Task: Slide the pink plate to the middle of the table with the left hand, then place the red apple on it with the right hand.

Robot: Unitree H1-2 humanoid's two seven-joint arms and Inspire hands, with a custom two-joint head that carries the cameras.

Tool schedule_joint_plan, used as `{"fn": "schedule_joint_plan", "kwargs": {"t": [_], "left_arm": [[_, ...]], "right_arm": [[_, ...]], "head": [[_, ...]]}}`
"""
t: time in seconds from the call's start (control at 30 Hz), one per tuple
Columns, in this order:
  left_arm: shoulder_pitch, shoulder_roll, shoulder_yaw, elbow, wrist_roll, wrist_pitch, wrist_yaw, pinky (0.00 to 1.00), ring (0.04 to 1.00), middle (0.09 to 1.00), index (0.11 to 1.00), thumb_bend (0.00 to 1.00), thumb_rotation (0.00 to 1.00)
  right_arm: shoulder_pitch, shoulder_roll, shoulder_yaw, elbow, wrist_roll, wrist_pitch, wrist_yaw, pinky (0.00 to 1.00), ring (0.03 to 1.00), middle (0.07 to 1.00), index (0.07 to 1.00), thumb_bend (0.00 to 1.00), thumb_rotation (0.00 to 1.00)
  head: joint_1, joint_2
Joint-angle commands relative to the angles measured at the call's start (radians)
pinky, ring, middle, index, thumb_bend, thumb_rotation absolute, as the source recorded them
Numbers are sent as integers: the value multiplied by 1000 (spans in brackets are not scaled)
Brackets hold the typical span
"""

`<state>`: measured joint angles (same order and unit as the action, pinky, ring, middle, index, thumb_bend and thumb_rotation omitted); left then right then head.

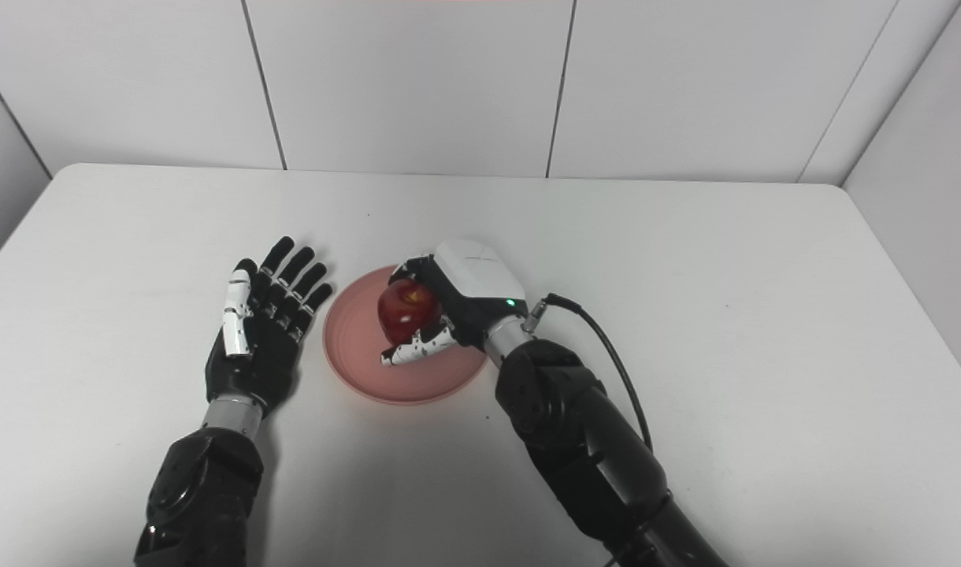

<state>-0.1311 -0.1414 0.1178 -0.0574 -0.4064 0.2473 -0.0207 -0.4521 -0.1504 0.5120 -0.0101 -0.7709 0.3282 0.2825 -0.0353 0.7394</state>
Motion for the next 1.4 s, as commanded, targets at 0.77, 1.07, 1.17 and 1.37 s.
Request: {"fn": "schedule_joint_plan", "kwargs": {"t": [0.77,1.07,1.17,1.37], "left_arm": [[-36,-1,-2,-9,-9,-30,-18,886,877,872,856,344,1000],[-37,0,2,1,-19,-33,-27,885,881,873,856,350,1000],[-36,1,3,2,-21,-33,-33,893,881,874,859,351,1000],[-37,-1,6,4,-18,-32,-34,891,882,874,858,353,1000]], "right_arm": [[15,-48,-116,-209,76,-95,-11,488,772,1000,1000,1000,643],[57,-82,-251,-280,120,-119,-78,610,821,956,1000,1000,689],[88,-89,-309,-272,169,-142,-117,670,840,949,1000,1000,683],[169,-80,-386,-236,246,-194,-200,691,835,918,1000,971,695]], "head": [[-4,-6],[-13,-10],[-13,-10],[-14,-13]]}}
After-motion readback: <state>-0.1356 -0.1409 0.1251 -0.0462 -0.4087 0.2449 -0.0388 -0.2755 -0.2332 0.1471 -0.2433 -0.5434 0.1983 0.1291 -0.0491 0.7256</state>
